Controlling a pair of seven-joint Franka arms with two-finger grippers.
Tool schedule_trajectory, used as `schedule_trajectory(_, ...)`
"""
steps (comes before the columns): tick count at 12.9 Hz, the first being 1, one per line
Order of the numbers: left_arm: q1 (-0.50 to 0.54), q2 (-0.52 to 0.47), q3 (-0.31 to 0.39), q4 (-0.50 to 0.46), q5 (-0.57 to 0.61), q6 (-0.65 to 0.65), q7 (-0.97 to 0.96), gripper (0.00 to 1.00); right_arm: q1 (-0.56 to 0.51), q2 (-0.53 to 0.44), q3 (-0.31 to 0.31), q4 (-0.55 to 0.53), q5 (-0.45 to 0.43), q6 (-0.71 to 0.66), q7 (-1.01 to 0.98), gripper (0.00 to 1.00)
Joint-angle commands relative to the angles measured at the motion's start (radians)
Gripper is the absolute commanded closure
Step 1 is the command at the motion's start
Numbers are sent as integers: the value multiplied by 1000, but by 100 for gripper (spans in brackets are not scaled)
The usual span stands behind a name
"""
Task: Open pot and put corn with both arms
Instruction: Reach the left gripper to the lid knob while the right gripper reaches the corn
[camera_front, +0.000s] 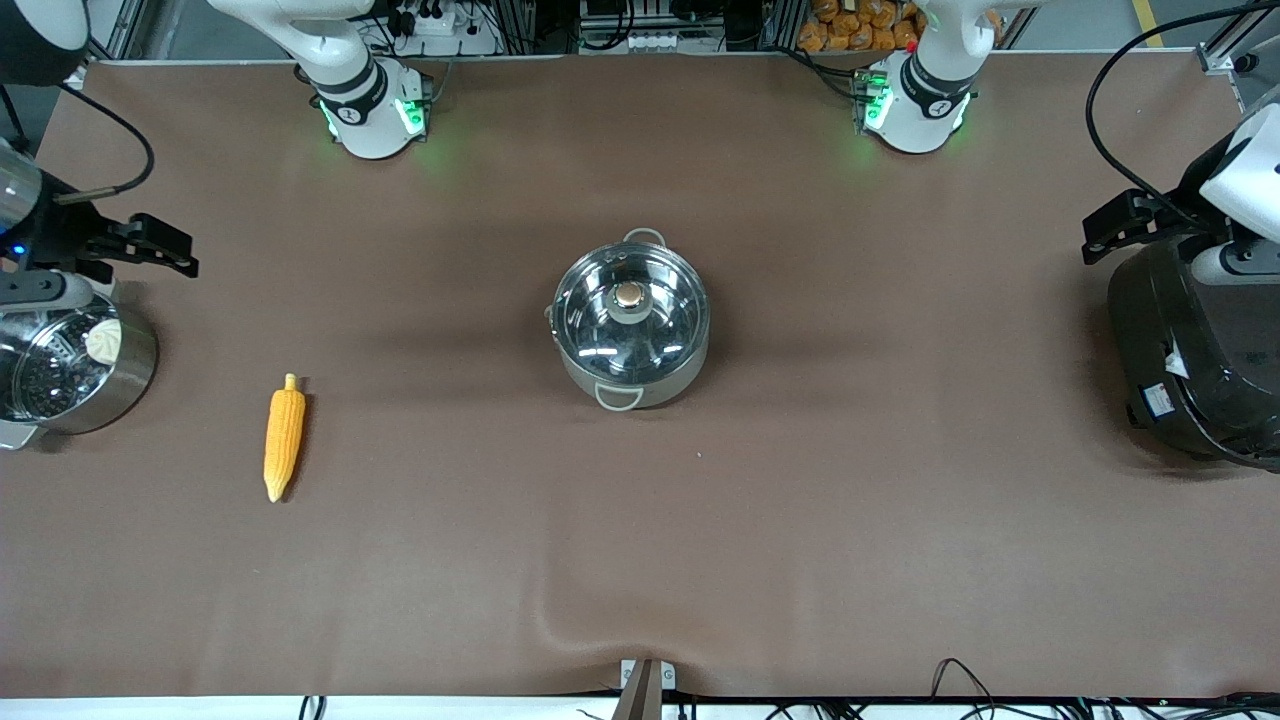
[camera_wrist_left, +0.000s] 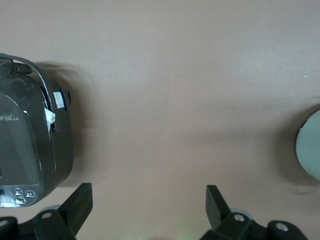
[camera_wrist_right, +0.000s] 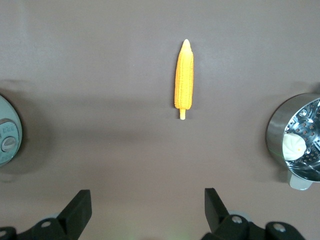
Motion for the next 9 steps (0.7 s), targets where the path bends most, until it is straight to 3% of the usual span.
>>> schedule_trajectory(1,10,-13,-4,5,-10,-17,20,0,-9,-1,-1,0,13,-2,-6,0)
schedule_trajectory(6,-18,20,-10,33,8,-17,16,0,-16,27,-1,-1,13,21,-2,0)
schedule_trajectory(9,-146,77,-56,65,-6,-17,-76,0,-52,53,-1,0,29,23,-11,0)
